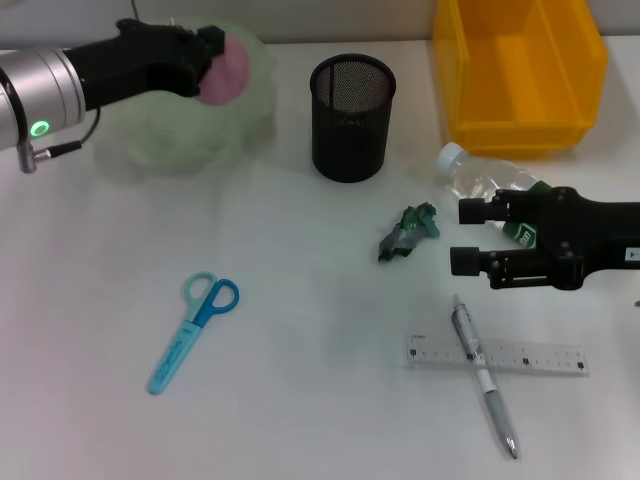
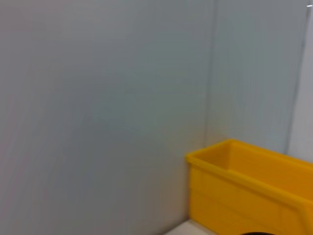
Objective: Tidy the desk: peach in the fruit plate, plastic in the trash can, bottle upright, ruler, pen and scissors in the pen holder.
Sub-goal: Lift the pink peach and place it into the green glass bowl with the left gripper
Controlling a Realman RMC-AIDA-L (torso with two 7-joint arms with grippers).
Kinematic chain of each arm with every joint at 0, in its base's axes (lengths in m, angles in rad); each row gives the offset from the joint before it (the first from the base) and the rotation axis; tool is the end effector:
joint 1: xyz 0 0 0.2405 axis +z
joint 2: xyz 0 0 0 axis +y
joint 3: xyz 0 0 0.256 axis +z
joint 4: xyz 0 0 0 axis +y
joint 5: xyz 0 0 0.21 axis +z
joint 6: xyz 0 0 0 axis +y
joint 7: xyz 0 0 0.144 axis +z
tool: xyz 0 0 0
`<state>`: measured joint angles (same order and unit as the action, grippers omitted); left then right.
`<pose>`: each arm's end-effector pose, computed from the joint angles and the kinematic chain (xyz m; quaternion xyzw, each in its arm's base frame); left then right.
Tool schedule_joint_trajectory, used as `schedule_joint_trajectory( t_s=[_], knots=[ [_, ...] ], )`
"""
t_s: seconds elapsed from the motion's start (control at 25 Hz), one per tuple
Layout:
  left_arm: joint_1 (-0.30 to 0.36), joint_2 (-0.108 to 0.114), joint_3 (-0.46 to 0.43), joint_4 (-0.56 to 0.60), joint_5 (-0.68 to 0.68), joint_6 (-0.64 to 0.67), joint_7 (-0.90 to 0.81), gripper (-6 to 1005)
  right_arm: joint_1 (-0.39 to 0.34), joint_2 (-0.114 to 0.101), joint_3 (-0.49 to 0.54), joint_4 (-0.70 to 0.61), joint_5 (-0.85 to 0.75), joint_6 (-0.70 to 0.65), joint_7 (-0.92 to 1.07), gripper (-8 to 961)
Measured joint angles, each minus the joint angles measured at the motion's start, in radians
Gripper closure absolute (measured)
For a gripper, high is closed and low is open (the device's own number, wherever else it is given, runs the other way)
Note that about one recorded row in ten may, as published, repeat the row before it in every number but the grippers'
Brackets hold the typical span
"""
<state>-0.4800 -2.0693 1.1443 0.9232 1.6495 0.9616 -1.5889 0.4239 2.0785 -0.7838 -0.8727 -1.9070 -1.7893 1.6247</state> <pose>-0.2189 0.4025 0.0188 -0.8935 -0.2178 -0.2265 0.3207 0.2461 0.2972 0.0273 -0.9308 0.2437 0.2690 0.0426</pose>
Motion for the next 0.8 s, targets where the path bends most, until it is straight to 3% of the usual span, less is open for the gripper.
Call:
schedule_joint_trajectory(
  t_s=[0.36,0.52,0.56,0.8],
  knots=[
    [-0.012,-0.002,0.022,-0.016,-0.001,-0.171,0.001,888,0.008,-0.002,0.002,0.055,0.003,0.002,-0.035,154],
    [-0.014,-0.002,0.026,-0.021,-0.001,-0.186,0.002,877,0.015,-0.002,0.002,0.052,0.004,0.002,-0.036,154],
    [-0.028,-0.003,0.048,-0.053,0.0,-0.242,0.004,874,0.017,-0.003,0.002,0.052,0.004,0.002,-0.036,154],
    [-0.052,-0.003,0.067,-0.101,0.007,-0.287,0.009,857,0.027,-0.003,0.002,0.056,0.002,0.005,-0.036,154]
  ],
)
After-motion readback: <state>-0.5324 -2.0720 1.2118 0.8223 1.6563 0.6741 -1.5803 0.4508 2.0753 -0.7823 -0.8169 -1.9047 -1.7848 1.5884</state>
